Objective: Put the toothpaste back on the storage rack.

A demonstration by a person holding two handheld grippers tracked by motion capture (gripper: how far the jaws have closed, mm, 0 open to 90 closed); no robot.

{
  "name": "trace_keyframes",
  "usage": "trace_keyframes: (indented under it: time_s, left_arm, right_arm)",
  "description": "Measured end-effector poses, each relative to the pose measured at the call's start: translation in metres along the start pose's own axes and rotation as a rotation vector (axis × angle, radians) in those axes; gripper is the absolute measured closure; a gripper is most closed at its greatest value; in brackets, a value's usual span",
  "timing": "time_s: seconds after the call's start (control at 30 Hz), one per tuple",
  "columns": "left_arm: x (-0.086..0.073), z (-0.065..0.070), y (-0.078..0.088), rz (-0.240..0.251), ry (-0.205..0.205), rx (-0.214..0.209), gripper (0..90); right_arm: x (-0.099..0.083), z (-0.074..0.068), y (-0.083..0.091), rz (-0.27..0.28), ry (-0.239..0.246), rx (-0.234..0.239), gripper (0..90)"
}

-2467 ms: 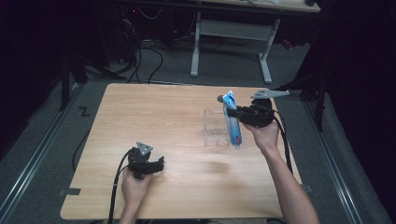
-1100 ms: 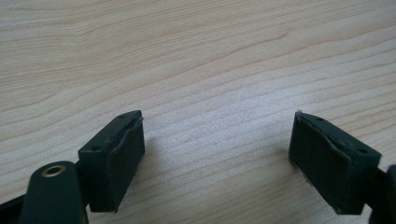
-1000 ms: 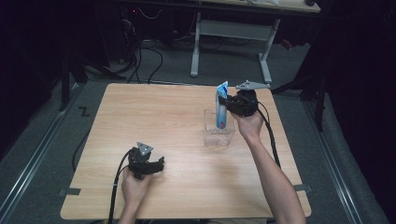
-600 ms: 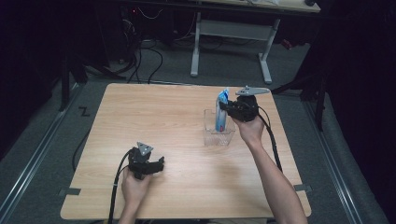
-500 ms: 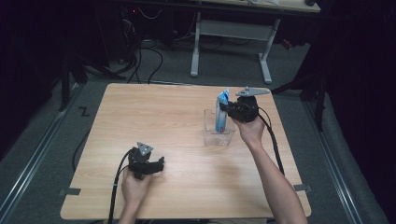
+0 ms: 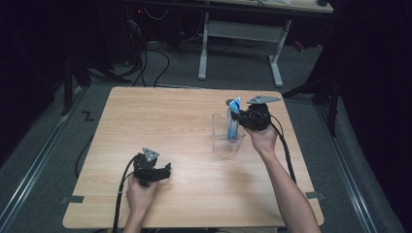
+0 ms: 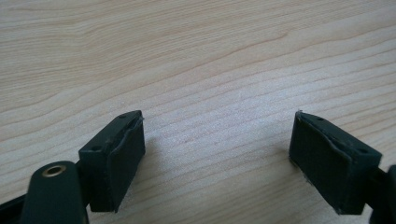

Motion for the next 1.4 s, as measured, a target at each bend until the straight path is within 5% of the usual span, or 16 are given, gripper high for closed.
trace_keyframes:
  time_s: [0.23, 1.4]
  left_arm:
    - [0.0, 0.0, 0.0, 0.0, 0.0, 0.0, 18.6]
    - [0.0, 0.0, 0.0, 0.001, 0.0, 0.001, 18.6]
  right_arm:
    - [-0.005, 0.0, -0.004, -0.04, -0.008, 0.008, 74.3]
    - [0.0, -0.01, -0.028, -0.033, -0.023, 0.026, 73.2]
Point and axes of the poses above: each handheld gripper's, and its own axes: y roughly backward along the jaws, x roughly out of its top, z roughly to its right, the point moved 8 cm from there along -y, roughly forward along the jaws, and after that the axes turned 8 degrees about y, right-handed, at the moved point
